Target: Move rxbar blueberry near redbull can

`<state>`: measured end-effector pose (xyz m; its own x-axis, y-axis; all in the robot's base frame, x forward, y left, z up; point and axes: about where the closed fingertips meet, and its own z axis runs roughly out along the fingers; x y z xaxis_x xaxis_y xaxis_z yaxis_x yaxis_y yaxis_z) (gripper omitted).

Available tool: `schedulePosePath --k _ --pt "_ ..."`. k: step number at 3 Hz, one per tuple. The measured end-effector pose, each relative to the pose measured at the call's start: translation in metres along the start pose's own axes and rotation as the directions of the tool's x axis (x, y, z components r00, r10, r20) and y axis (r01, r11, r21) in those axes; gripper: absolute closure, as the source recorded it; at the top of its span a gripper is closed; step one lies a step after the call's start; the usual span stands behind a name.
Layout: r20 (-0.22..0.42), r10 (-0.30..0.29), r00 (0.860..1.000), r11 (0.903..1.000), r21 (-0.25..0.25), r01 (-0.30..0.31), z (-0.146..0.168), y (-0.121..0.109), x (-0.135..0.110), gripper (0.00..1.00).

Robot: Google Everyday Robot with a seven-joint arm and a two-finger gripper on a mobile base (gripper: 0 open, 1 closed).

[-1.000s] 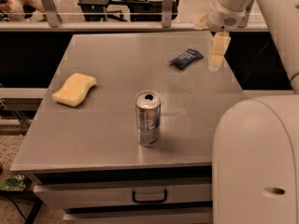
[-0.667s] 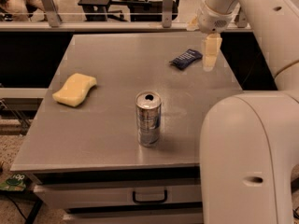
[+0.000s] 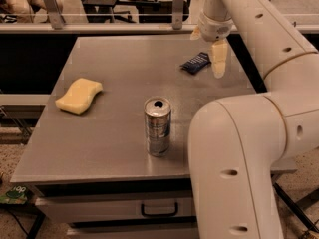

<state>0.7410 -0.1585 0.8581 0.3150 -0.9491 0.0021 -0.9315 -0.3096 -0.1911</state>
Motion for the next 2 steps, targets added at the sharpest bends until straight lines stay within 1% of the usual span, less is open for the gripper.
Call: schedulePosePath --k 1,2 --pt "-0.041 -0.081 0.996 0.9964 -0.027 0.08 0.0113 -0.0096 -0.0034 0.0" --pt "-0.059 -0.144 0.988 0.9891 -0.039 0.142 0.018 -0.0182 -0.0082 0.0"
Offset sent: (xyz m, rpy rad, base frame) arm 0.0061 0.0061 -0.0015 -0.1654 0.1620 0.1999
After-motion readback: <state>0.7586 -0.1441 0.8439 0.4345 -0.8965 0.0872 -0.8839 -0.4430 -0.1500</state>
